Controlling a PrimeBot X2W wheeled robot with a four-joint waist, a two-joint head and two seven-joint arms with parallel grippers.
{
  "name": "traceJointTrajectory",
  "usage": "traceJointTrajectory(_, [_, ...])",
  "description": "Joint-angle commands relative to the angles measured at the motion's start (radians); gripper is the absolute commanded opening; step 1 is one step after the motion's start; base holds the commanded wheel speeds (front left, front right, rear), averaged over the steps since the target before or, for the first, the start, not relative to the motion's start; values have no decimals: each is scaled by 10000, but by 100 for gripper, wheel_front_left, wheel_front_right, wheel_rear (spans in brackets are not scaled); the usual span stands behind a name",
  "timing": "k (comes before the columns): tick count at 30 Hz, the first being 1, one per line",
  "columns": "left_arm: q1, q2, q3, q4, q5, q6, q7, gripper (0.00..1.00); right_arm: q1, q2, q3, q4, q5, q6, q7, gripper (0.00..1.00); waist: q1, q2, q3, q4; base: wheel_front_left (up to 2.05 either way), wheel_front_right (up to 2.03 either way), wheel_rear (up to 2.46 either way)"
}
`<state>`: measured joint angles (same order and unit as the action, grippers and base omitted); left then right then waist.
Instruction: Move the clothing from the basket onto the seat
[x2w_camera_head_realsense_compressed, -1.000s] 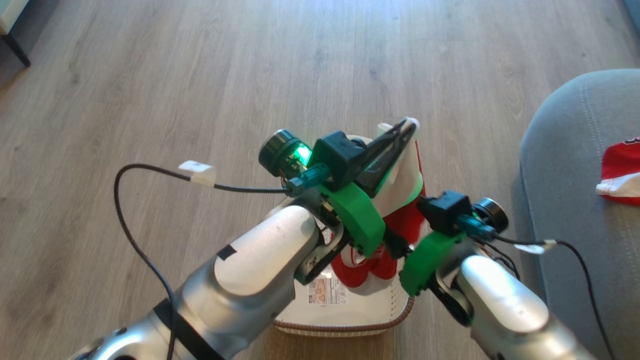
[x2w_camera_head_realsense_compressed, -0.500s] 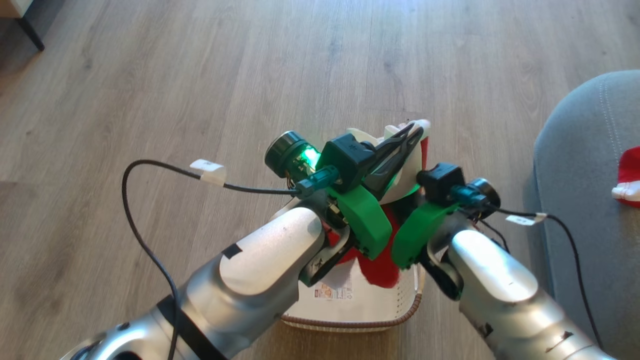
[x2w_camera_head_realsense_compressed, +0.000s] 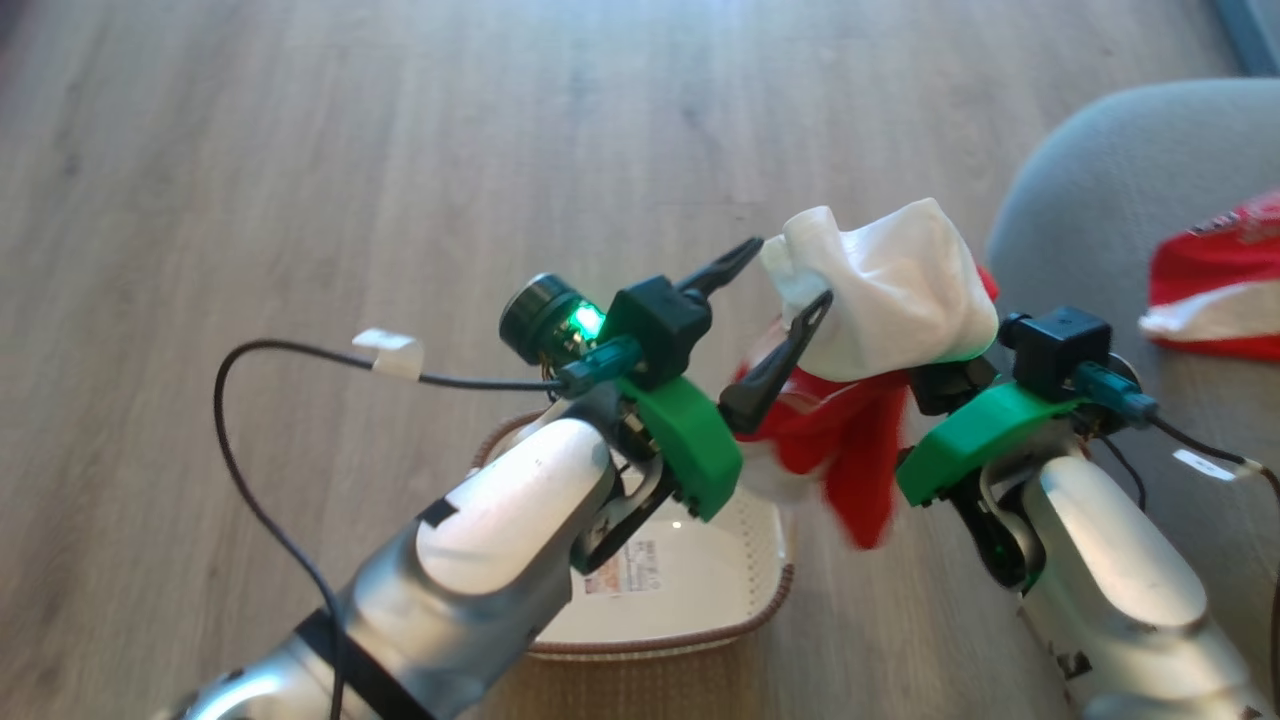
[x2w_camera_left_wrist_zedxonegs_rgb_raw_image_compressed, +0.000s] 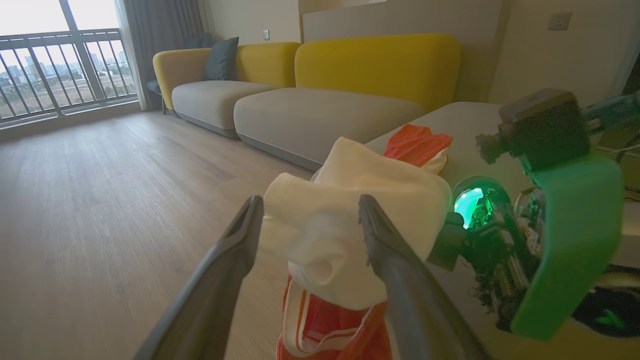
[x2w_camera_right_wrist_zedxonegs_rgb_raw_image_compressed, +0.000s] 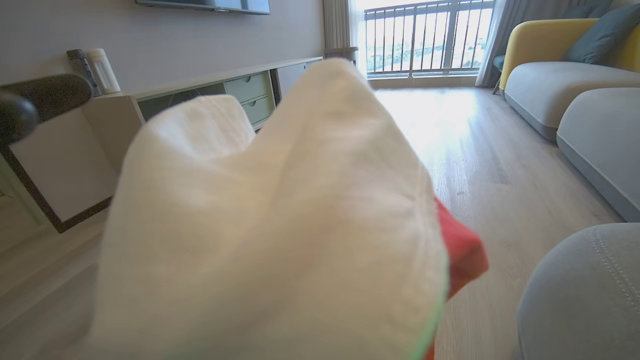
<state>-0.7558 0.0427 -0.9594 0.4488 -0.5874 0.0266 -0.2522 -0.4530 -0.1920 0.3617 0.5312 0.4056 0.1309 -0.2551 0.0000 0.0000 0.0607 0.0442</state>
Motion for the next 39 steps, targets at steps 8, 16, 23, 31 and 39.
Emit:
traceJointTrajectory(8, [657, 455, 1324, 6, 643, -461, -95, 100, 462, -97, -304, -1519, -147, -2, -67, 0, 0, 0, 28, -1810, 0, 0, 0])
traceJointTrajectory(16, [1516, 725, 2597, -262, 1267, -712, -95, 100, 827, -118, -394, -2455, -26, -2, -67, 0, 0, 0, 122, -3993, 0, 0, 0])
traceJointTrajectory(23, [2244, 878, 3614, -618, 1688, -838, -95, 100, 1211, -112, -682, -3001, 32, -2, -67, 0, 0, 0, 162, -5478, 0, 0, 0])
traceJointTrajectory(31, [2592, 655, 4163, -883, 2403, -1178, -95, 100, 1981, -228, -1466, -3909, -166, -2, -67, 0, 0, 0, 494, -5783, 0, 0, 0])
traceJointTrajectory(39, [2697, 625, 4425, -1004, 2885, -1375, -95, 100, 1314, -977, -1803, -4562, -696, -2, -67, 0, 0, 0, 923, -5877, 0, 0, 0])
